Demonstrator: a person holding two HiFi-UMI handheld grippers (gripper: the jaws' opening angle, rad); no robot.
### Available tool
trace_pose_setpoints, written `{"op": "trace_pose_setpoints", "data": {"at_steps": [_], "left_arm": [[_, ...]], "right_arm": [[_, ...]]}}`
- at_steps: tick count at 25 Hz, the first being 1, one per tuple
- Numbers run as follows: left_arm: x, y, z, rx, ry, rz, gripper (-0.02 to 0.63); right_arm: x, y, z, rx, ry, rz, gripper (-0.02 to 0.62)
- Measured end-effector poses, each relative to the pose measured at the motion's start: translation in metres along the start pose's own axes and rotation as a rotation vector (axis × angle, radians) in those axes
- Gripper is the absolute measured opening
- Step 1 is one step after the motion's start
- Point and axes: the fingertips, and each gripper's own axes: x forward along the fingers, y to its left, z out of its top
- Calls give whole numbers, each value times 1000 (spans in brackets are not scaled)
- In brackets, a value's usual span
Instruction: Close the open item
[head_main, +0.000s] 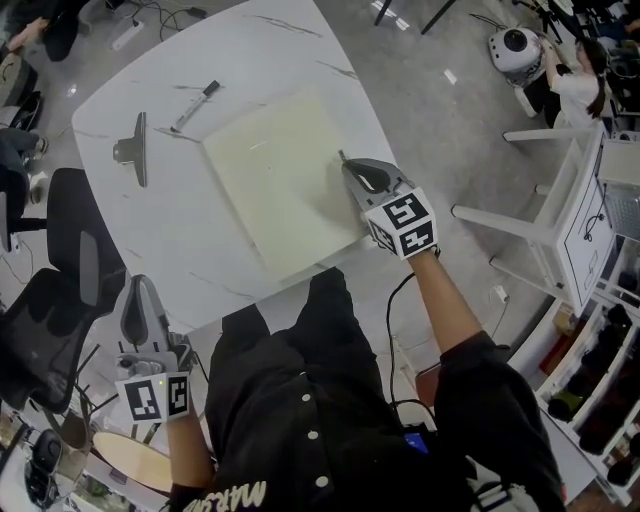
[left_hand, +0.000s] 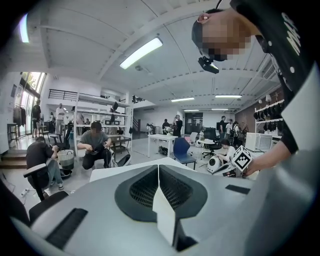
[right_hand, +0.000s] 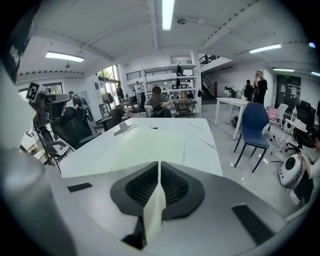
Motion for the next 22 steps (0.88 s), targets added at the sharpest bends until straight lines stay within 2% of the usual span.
{"op": "trace_pose_setpoints", "data": {"at_steps": [6, 11, 16, 19, 22], "left_arm": [[4, -12, 21, -20, -75, -4, 21], [2, -33, 49, 10, -133, -5, 21], [-12, -53, 69, 19, -187, 87, 21], [-23, -64, 82, 15, -226, 158, 21], [-34, -79, 94, 40, -264, 191, 21]], "right_arm": [[-39, -9, 53, -15, -178, -16, 32], [-104, -13, 116, 28, -382, -9, 26], [-171, -19, 160, 15, -545, -25, 26], [-207, -25, 174, -28, -618, -74, 28], [-235, -28, 181, -93, -665, -96, 26]]}}
